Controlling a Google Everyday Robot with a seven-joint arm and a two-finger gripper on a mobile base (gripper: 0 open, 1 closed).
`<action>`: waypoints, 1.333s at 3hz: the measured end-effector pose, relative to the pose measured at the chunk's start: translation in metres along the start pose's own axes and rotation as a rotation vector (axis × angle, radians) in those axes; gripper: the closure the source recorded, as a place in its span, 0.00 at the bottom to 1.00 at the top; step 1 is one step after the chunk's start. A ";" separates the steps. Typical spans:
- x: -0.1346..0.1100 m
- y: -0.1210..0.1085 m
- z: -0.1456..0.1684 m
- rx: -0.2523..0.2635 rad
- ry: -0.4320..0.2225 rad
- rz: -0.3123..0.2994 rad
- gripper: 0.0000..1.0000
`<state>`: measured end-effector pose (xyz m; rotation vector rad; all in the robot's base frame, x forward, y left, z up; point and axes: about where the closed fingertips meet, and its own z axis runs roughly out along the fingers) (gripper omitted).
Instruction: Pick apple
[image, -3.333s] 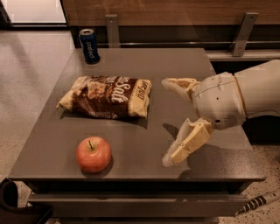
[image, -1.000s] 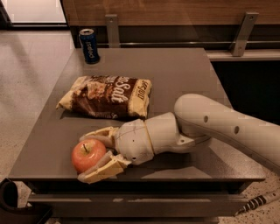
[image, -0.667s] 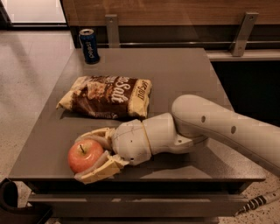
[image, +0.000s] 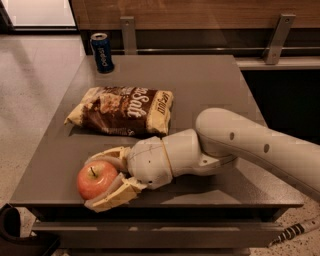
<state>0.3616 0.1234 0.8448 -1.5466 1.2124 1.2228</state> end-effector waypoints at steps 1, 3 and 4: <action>-0.039 -0.007 -0.006 -0.019 0.005 -0.062 1.00; -0.095 -0.015 -0.017 -0.039 0.016 -0.164 1.00; -0.109 -0.015 -0.018 -0.048 0.016 -0.196 1.00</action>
Offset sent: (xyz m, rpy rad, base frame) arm 0.0157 0.0041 0.0952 0.0102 -0.1417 0.0601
